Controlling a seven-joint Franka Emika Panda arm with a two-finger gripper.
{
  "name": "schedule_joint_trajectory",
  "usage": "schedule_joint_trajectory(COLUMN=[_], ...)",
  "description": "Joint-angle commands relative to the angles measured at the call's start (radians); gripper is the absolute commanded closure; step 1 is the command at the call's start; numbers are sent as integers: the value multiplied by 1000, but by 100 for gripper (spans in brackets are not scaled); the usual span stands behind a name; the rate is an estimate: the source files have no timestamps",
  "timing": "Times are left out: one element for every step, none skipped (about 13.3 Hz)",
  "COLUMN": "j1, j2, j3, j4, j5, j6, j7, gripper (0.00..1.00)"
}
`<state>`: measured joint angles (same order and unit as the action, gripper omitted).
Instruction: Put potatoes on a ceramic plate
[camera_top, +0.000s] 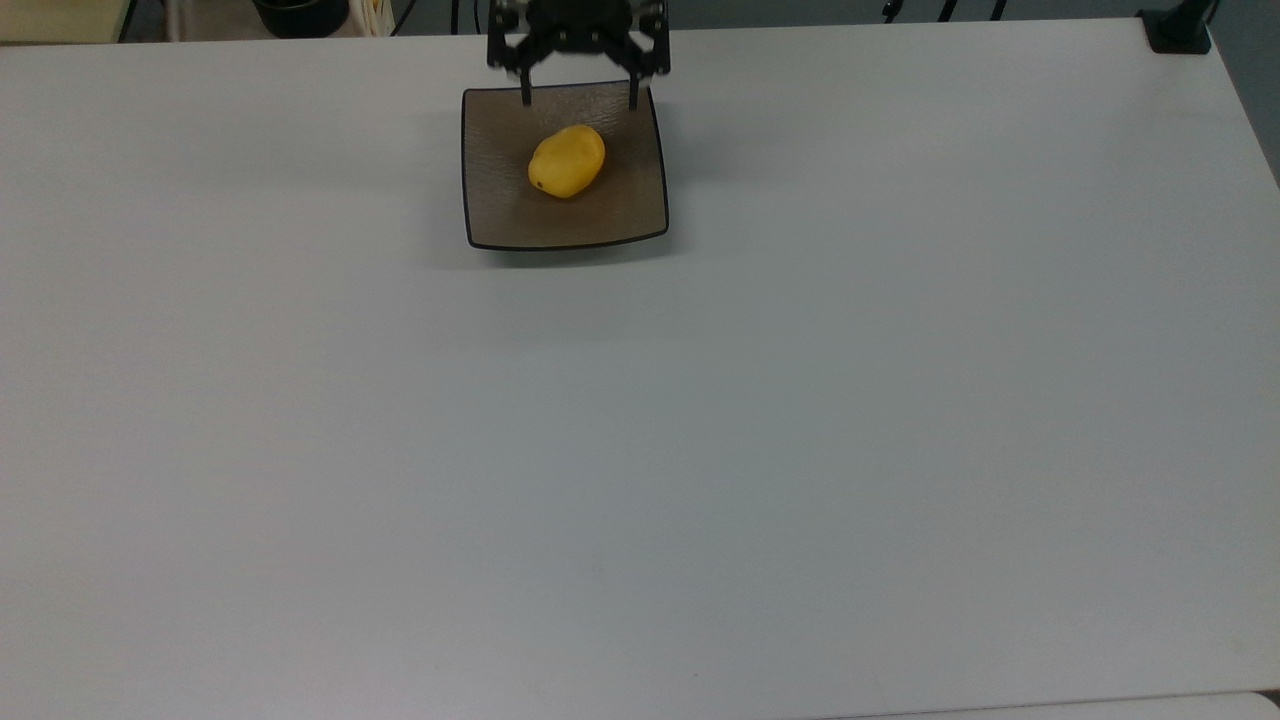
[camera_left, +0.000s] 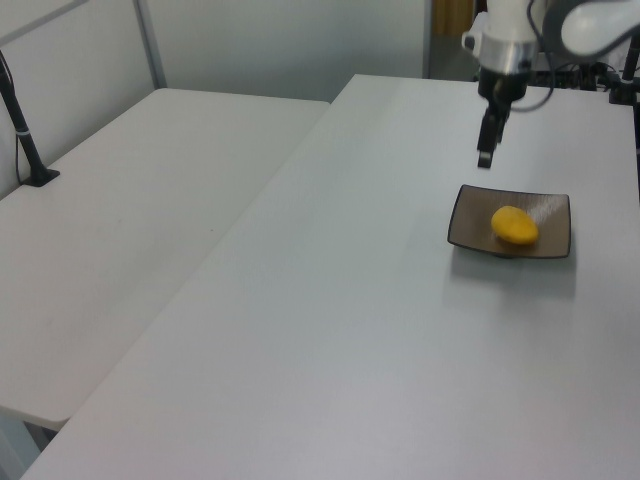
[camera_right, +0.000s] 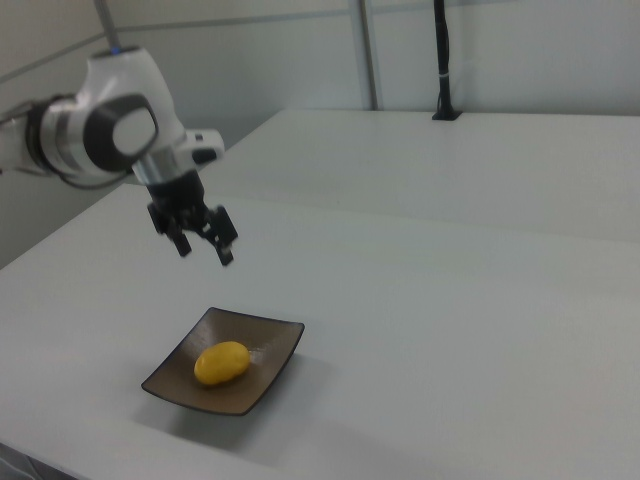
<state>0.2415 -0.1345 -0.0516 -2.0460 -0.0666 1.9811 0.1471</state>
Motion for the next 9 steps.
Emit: schedule_joint_trajectory(j1=[9, 5, -7, -20, -30, -42, -50, -50, -51], j2=[9, 9, 13, 18, 21, 26, 30, 42, 61], j3=[6, 4, 3, -1, -2, -4, -4, -2, -2], j4=[228, 254, 282, 294, 299, 300, 312, 314, 334], j5=[13, 24, 48, 88, 126, 146, 148, 143, 134], j6=[-227, -257, -271, -265, -260, -258, -258, -255, -254], j7=[68, 68, 63, 62, 55, 54, 48, 31, -1], gripper=[0, 0, 0, 0, 0, 0, 0, 0, 0])
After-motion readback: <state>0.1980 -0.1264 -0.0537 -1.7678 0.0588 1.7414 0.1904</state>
